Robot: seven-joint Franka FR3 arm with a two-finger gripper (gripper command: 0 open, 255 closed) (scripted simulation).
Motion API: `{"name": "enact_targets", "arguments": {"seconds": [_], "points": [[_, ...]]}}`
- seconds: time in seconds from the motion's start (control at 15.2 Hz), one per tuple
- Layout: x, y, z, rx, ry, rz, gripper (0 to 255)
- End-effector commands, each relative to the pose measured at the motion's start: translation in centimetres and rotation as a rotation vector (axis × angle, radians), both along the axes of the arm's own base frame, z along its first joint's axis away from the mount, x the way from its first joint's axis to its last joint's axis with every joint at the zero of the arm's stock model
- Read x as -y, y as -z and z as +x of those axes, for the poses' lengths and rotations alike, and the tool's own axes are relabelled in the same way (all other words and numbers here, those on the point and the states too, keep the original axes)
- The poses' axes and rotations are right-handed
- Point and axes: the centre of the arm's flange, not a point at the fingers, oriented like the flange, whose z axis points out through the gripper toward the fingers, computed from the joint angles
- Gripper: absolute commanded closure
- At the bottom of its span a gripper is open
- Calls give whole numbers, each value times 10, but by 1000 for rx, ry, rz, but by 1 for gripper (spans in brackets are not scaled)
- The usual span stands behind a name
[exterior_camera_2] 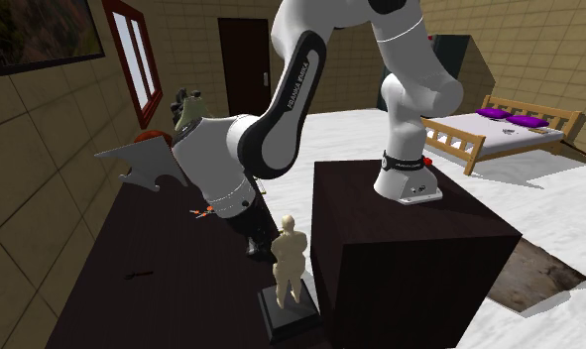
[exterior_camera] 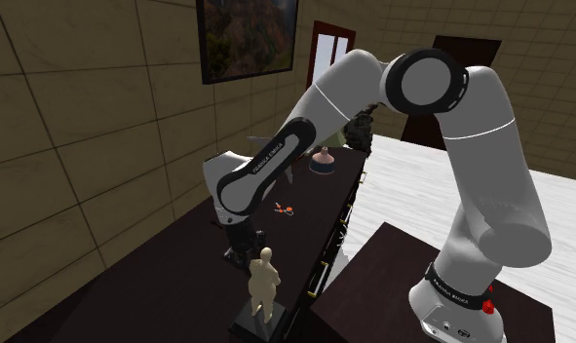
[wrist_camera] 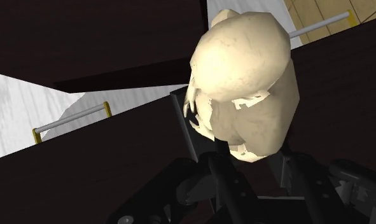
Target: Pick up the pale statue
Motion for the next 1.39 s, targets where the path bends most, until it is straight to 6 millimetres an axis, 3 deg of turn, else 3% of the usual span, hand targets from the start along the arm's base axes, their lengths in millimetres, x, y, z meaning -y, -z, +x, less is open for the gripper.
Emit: {"name": "enact_targets", "arguments": {"seconds": [0.0, 0.33, 1.32], "points": [[0, 1, 0, -1, 0, 0, 255], [0, 0, 0, -1, 0, 0, 255], [0, -79, 0, -1, 0, 0, 255]]}}
